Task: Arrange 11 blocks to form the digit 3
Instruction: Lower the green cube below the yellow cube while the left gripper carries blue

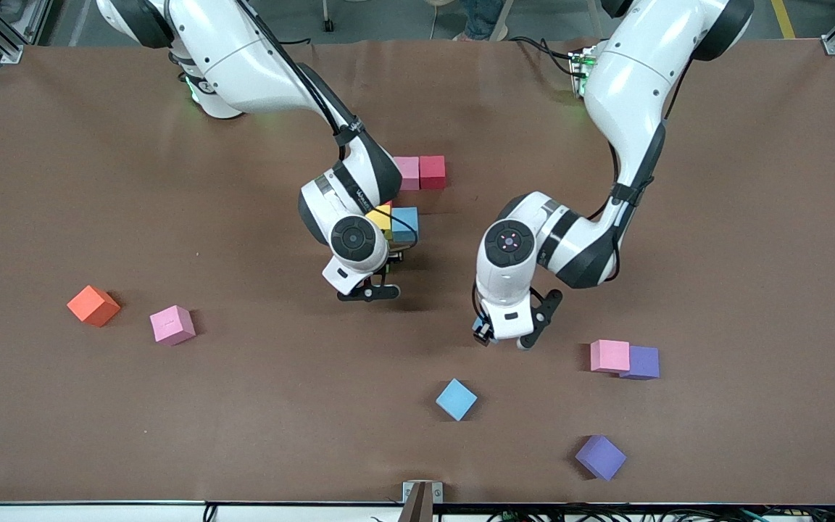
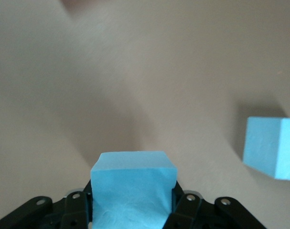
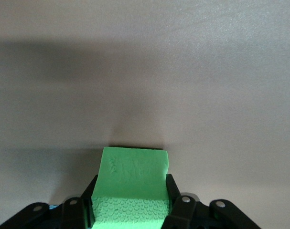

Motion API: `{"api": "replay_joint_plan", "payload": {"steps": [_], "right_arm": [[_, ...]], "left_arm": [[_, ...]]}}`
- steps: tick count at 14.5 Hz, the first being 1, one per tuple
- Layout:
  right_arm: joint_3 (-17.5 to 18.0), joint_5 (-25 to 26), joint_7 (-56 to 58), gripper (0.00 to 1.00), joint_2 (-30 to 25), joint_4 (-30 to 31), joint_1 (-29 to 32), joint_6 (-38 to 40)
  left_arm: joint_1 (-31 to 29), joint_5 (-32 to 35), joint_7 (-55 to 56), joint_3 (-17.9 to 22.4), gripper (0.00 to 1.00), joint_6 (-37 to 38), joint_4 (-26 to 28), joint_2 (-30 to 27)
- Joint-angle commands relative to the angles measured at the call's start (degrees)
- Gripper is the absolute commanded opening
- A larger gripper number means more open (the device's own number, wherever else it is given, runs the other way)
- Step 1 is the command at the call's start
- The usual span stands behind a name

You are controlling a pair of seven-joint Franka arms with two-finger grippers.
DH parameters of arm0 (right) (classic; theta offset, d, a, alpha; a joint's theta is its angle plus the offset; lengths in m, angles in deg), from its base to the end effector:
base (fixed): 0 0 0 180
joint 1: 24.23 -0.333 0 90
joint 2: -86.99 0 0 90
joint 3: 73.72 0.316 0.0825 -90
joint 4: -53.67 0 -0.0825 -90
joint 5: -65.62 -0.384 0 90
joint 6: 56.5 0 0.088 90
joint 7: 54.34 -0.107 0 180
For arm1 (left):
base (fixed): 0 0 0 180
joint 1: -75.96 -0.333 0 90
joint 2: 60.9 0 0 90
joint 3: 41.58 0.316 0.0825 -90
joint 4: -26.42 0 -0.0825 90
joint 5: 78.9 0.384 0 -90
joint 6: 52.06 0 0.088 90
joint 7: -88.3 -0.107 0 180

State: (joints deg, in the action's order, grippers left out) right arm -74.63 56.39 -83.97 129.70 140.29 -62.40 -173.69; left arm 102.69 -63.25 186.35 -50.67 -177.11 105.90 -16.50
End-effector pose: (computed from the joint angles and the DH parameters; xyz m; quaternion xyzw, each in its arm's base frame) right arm 0.5415 0.4249 0.2071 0.9923 0.0235 -0.1218 0.0065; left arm 0.6165 -0.4025 0.2555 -0.8810 -0.4693 -0.0596 0.0078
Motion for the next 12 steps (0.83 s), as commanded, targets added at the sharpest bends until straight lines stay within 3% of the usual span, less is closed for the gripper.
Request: {"api": "replay_joint_plan", "payload": {"steps": [1,5,12], "right_arm": [[-0.3,-1.5,0.9,0.43,-0.8,1.4,-0.5,-0.8],[-0.3,-1.5,0.8,0.43,-0.8,1.8,-0.7,-0.8],[-0.3,-1.5,0.4,0.43,-1.0,2.6,-0.8,-0.5]], "left_arm": [[-0.4,-0.6,4.7,-2.0,0.22,4.1,0.9,-1.1],[-0.1,-0.6,10.6,-3.0,0.22,8.8,1.1,-1.2],[0.9,-0.5,21.6,-4.3,0.22,10.7,2.5,-1.1]]}}
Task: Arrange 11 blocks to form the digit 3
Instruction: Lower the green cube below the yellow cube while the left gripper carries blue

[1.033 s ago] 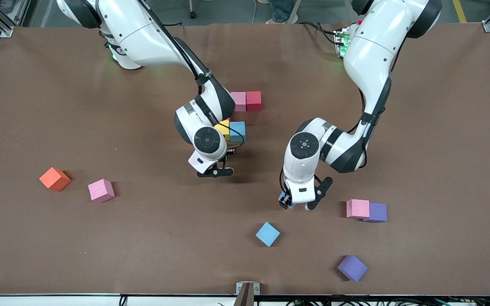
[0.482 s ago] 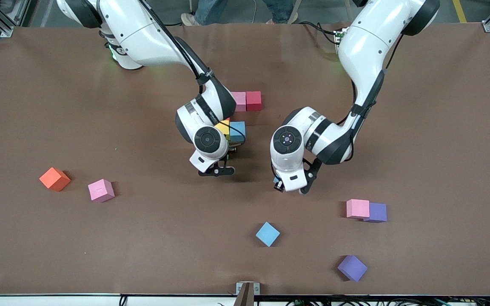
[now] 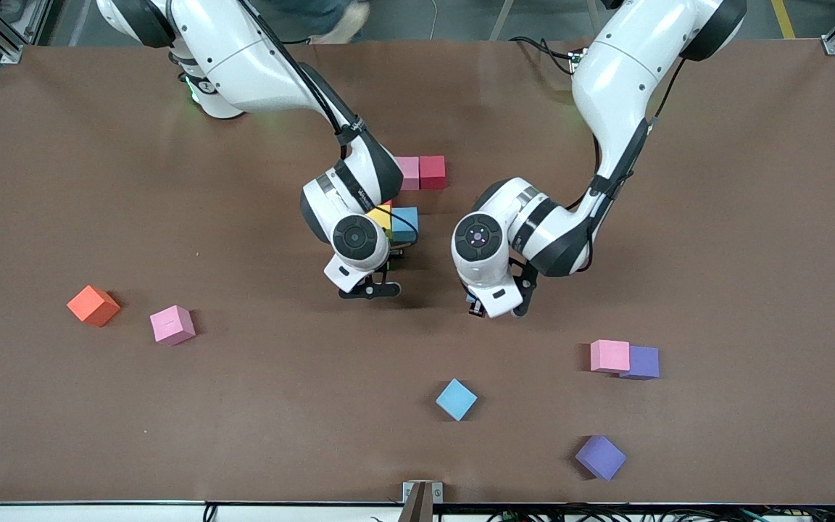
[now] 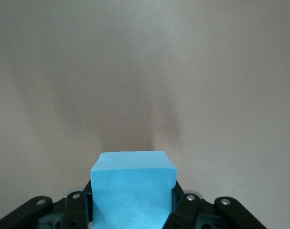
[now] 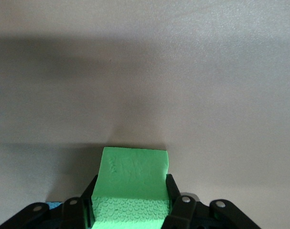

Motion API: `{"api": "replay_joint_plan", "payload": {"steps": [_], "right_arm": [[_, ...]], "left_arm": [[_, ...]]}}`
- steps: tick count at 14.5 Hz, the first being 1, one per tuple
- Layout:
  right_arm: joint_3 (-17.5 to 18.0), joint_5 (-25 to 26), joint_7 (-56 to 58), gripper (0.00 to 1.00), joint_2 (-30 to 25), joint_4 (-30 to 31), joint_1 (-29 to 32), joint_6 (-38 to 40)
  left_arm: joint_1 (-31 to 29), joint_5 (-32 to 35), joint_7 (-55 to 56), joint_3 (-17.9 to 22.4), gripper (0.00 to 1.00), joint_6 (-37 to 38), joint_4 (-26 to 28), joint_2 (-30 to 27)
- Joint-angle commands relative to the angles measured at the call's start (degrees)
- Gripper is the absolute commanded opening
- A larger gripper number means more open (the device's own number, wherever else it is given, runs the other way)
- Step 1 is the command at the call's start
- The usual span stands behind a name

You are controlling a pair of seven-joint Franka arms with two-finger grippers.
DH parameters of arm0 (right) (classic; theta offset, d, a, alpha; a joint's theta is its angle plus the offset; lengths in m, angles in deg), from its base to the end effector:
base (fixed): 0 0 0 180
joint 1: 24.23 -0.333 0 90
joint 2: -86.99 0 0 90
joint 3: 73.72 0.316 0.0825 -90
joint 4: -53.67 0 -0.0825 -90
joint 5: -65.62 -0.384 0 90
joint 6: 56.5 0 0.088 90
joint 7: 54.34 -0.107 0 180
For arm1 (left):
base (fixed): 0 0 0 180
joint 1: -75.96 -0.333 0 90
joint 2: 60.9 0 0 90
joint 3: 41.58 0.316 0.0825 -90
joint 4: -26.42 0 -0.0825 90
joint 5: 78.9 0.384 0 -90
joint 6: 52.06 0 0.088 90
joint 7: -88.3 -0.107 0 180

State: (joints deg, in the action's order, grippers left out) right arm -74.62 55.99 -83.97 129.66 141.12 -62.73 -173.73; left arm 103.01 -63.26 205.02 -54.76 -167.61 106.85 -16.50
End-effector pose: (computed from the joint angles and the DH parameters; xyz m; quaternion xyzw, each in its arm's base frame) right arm 0.5355 0.4258 0.2017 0.9914 0.0239 -0.1287 0.0083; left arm 0.5745 -0.4247 0.2396 -0.8079 -0.5841 -0.0219 0.0750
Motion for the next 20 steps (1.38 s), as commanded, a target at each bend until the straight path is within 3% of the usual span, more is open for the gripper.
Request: {"api": "replay_joint_plan", "payload": {"steps": [1,7,13,20], "right_arm": [[-0.3,-1.1,0.4,0.43,-0.9,1.8,-0.4,-0.5],[-0.3,-2.5,0.3,0.43,-1.1,1.8,-0.8,-0.3],[-0.3,-2.5,0.5,0.45,-1.3,2.5,-0.8,0.1],[-0.3,-2.5,0.3,0.46,-1.4,3.0,-0.9,0.2]], "left_arm": [[1.2,-0.5,4.1,-0.2,0.22,2.6,1.7,-1.1],[1.8,-0.4,8.6,-1.0,0.22,3.8,3.9,-1.5],[2.0,-0.4,11.3,-2.1,0.22,2.3,11.7,-7.7],[4.3,0.4,23.7,-2.6,0.22,-0.5,12.3,-7.2]]}}
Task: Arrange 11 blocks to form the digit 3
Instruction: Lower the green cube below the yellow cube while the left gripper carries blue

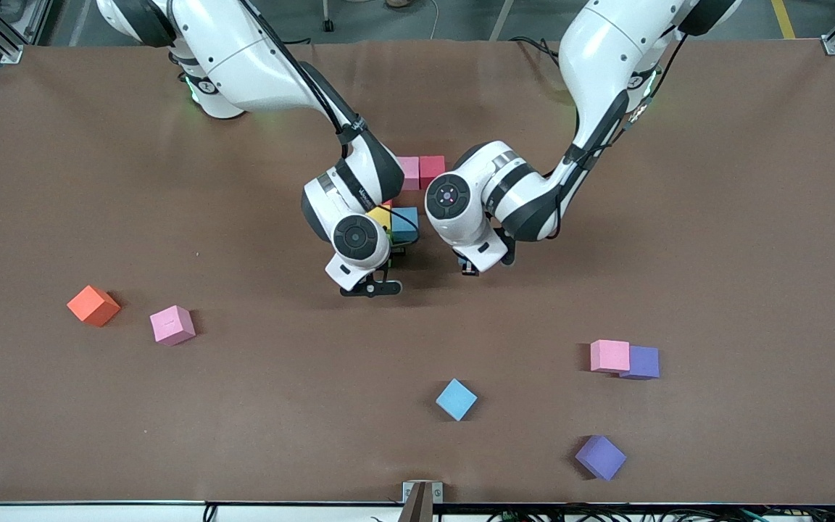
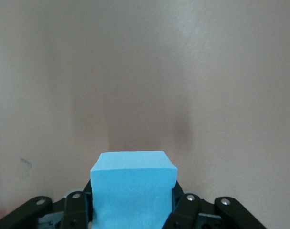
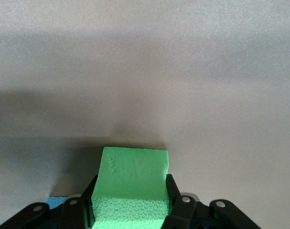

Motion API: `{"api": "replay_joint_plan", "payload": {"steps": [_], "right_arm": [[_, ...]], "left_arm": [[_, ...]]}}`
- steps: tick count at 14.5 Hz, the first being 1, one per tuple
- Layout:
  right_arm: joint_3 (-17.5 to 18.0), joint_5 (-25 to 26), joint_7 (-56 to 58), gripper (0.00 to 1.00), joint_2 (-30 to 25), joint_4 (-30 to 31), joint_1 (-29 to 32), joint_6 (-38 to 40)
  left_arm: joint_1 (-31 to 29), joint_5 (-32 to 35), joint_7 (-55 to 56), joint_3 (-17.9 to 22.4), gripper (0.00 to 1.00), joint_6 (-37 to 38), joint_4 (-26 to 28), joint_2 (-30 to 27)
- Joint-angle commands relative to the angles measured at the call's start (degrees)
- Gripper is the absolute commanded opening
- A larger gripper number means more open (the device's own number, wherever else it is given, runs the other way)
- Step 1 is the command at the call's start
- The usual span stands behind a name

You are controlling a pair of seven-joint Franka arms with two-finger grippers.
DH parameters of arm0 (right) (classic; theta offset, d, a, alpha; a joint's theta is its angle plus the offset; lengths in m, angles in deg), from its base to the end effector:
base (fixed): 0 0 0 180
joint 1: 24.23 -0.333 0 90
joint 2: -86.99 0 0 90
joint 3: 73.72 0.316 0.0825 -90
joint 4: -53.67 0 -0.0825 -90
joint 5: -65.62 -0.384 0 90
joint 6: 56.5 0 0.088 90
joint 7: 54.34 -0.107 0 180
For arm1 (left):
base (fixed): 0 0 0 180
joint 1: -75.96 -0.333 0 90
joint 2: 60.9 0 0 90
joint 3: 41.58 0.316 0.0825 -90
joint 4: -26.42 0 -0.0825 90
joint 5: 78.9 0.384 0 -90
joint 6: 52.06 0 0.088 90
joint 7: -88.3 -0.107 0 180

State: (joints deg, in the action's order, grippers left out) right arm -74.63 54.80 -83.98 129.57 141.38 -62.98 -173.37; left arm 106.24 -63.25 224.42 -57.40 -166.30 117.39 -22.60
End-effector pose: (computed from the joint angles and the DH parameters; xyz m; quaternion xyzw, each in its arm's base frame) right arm 0.5314 0.4279 0.2007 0.9903 0.0202 -0.1371 0.0038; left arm 0.4922 -0.4555 0.2373 -0.7379 -0.6644 -0.0316 0.1143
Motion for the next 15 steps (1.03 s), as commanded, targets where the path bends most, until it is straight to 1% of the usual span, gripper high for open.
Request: {"api": "replay_joint_plan", "payload": {"steps": [1,2,3,4,5,11,15], "right_arm": [[-0.3,-1.3,0.3,0.46,-1.3,2.8,-0.7,-0.2],[-0.3,-1.3,0.3,0.47,-1.3,2.8,-0.8,-0.2],[-0.3,-1.3,0.2,0.52,-1.3,2.7,-0.8,-0.2],[-0.3,-1.3,0.1,0.69,-1.3,2.7,-0.7,-0.2],[-0.3,-1.3,-0.3,1.0,-1.3,2.7,-0.8,-0.2],[-0.3,-1.5,-1.9,1.0,-1.9,2.3,-0.4,-0.5],[-0.3,-1.5,-1.4,1.0,-4.3,2.3,1.0,-0.1]], "left_arm": [[1.9,0.5,6.0,0.1,0.22,-2.2,1.8,-1.0],[2.5,0.5,7.0,0.1,0.22,-2.2,1.8,-0.9],[2.9,0.5,7.9,0.1,0.22,-2.3,2.2,-0.9],[3.2,0.6,8.4,0.1,0.22,-2.3,2.6,-0.9],[3.6,0.6,8.6,0.2,0.22,-2.4,3.1,-1.0],[3.6,1.6,8.7,0.1,0.22,-4.1,5.3,-1.5],[4.2,1.6,9.4,0.1,0.22,-4.2,5.6,-1.6]]}}
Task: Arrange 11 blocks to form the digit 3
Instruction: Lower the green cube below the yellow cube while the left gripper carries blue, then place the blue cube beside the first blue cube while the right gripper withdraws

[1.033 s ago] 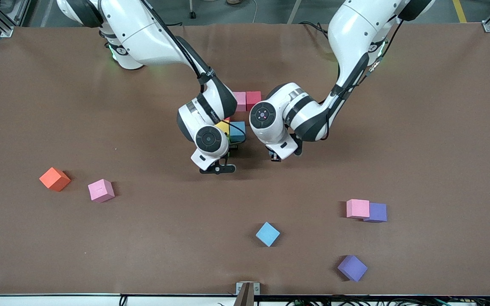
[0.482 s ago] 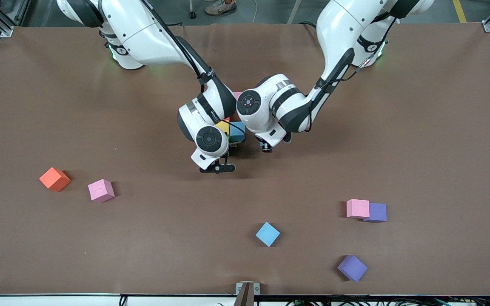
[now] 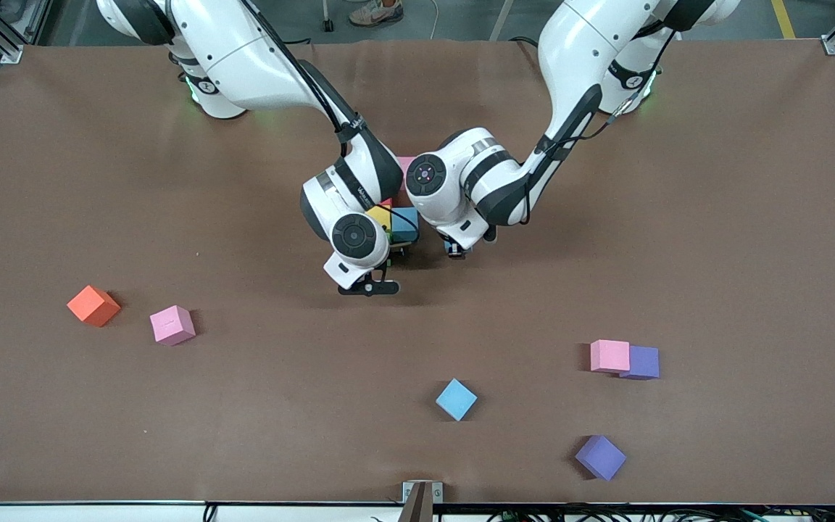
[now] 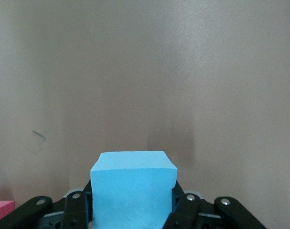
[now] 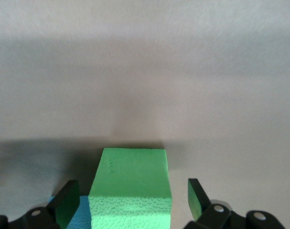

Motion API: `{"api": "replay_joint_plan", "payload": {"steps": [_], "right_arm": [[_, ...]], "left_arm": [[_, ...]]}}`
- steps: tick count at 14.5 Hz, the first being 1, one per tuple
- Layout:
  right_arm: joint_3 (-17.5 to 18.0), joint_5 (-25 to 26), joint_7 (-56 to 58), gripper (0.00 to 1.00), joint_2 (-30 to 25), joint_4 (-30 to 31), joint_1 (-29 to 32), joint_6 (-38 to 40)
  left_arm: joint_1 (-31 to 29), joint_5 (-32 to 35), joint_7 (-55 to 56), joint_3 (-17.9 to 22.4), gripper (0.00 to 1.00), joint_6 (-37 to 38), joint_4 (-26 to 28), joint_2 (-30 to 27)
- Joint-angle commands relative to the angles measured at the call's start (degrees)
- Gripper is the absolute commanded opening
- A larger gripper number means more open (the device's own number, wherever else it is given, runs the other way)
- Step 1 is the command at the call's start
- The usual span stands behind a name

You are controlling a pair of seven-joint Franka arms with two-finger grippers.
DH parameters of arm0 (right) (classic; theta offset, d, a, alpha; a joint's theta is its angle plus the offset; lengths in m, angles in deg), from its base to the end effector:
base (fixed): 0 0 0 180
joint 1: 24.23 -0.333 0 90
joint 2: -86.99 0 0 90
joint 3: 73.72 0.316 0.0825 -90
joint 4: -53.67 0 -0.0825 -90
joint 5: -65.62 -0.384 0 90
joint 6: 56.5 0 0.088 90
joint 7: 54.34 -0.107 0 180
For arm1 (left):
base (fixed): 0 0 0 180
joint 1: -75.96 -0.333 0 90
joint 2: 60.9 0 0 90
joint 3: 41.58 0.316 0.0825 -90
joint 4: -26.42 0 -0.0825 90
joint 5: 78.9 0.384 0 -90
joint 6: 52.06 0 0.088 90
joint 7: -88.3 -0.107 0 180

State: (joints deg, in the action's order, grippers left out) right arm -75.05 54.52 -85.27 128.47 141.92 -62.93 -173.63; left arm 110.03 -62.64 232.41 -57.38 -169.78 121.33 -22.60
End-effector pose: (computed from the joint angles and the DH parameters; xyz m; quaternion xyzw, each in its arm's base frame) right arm 0.5346 0.4242 0.2102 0.9914 0.0045 -0.1310 0.0009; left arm 0.4477 -0.4808 0.2134 -0.7202 -0.6831 -0.0431 0.1134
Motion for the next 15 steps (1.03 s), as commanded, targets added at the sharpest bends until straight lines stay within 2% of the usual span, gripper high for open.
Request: {"api": "replay_joint_plan", "payload": {"steps": [1,7,12,15], "right_arm": [[0.1,-1.2,-0.1,1.0,-4.1,1.8,1.9,0.5],[0.1,-2.9,0.2,1.0,-9.8,1.2,9.7,6.3],[0.0,-2.1,1.2,1.0,-11.1,-0.3,21.6,5.9],[-0.2,2.1,15.7,1.0,-10.5,-0.8,28.1,4.0]], "left_arm": [[0.4,1.0,1.5,0.1,0.22,-0.7,1.8,-1.6],[1.6,1.4,4.0,0.1,0.22,-1.3,2.8,-1.9],[3.9,3.2,10.0,0.1,0.22,-2.8,2.6,-1.8],[5.0,5.5,13.0,0.1,0.22,-4.7,3.0,-1.6]]}}
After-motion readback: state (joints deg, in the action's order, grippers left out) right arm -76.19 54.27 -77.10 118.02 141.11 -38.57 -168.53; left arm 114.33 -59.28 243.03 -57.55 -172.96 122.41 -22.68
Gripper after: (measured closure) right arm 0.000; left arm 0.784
